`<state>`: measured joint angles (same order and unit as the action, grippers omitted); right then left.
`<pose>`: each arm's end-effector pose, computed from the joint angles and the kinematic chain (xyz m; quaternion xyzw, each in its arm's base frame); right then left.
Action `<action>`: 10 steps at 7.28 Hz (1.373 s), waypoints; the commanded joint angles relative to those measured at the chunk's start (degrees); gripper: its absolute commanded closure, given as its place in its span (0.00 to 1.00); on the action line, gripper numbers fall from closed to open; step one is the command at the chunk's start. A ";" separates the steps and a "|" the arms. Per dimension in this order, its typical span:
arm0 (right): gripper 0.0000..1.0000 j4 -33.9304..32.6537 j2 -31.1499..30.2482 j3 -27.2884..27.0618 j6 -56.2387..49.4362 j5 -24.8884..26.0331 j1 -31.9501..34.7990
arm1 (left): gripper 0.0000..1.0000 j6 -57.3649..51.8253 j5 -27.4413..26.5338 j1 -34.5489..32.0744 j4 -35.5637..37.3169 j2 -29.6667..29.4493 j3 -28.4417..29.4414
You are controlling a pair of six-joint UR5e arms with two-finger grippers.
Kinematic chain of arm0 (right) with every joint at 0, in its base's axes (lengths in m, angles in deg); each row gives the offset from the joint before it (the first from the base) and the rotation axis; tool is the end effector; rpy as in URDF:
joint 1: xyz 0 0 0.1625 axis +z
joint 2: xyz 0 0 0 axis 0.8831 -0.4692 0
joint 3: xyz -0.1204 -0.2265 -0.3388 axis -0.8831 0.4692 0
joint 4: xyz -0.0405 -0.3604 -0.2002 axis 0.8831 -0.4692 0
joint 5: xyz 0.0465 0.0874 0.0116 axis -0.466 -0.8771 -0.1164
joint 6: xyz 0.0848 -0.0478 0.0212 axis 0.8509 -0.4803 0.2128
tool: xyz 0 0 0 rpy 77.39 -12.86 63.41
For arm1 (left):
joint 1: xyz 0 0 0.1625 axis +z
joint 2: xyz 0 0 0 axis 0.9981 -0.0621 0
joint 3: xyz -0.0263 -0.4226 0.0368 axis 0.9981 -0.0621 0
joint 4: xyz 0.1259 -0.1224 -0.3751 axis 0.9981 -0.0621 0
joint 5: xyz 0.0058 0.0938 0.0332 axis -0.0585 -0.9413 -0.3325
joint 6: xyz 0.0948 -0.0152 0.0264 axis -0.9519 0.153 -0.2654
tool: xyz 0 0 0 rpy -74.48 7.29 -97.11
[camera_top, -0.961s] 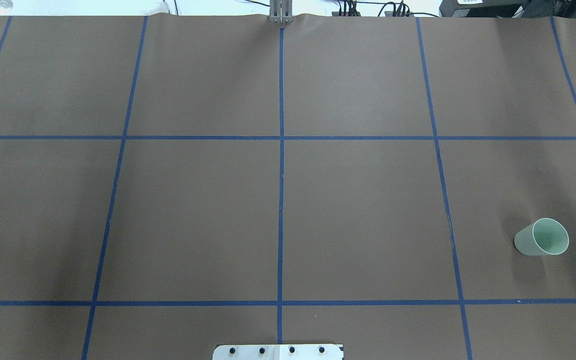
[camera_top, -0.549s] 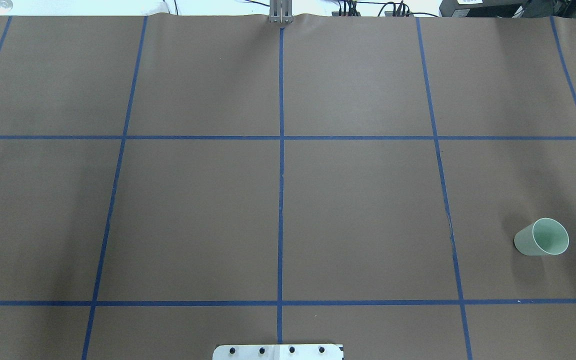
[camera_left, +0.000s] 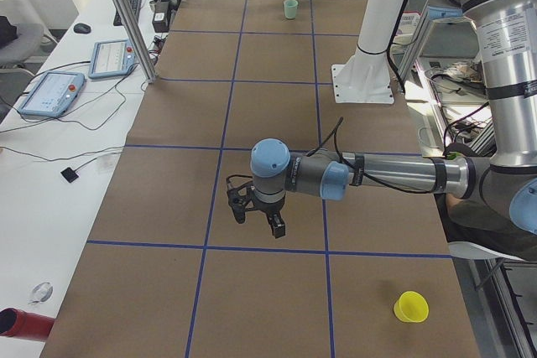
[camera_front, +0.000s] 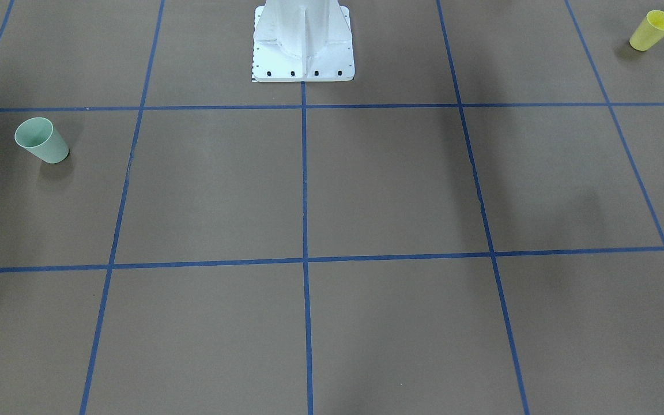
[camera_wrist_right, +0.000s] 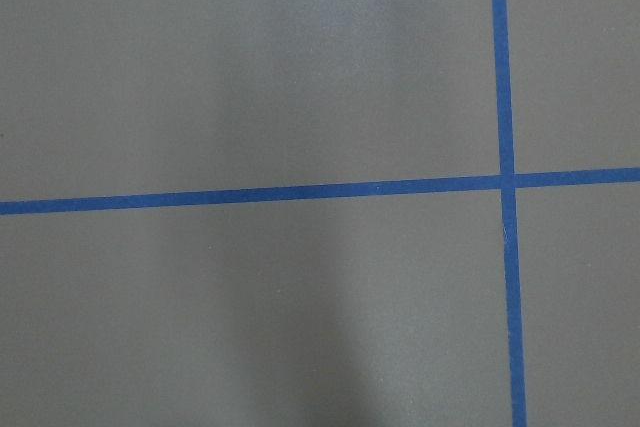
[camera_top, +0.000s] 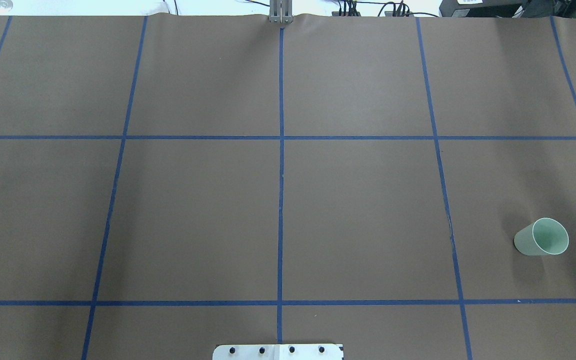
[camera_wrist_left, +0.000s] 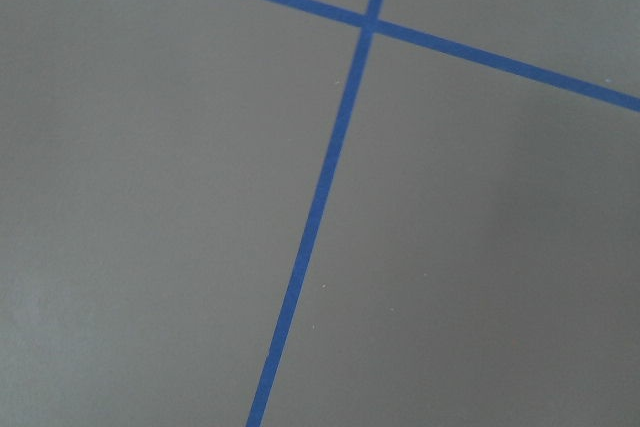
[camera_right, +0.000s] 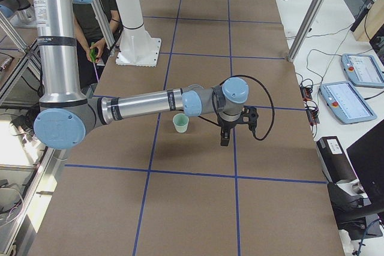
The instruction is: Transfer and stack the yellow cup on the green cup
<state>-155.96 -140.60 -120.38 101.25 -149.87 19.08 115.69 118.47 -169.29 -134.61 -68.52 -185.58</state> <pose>-0.0202 -0.5159 0.5638 -0.0103 -0.4096 0.0322 0.9117 -0.0151 -0.3860 0.6165 -0.0778 0.3793 -0.2176 0.8959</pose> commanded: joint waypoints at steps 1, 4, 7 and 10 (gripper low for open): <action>0.00 0.06 0.01 -0.05 0.00 -0.05 -0.16 | 0.00 13.67 -3.67 0.49 -5.27 3.42 -0.44; 0.00 0.33 0.27 -0.40 0.00 -0.05 -1.12 | 0.00 41.58 -18.55 14.67 -6.88 3.69 -2.62; 0.00 0.33 0.80 -0.23 -0.09 0.47 -6.98 | 0.00 61.47 -30.98 19.90 -6.62 10.09 -4.22; 0.00 0.33 2.12 0.21 0.00 0.57 -7.89 | 0.00 86.82 -35.24 35.81 20.00 10.37 -10.52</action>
<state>-155.64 -139.18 -120.21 101.30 -149.36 11.53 193.91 84.34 -137.89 -126.57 -58.29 -192.71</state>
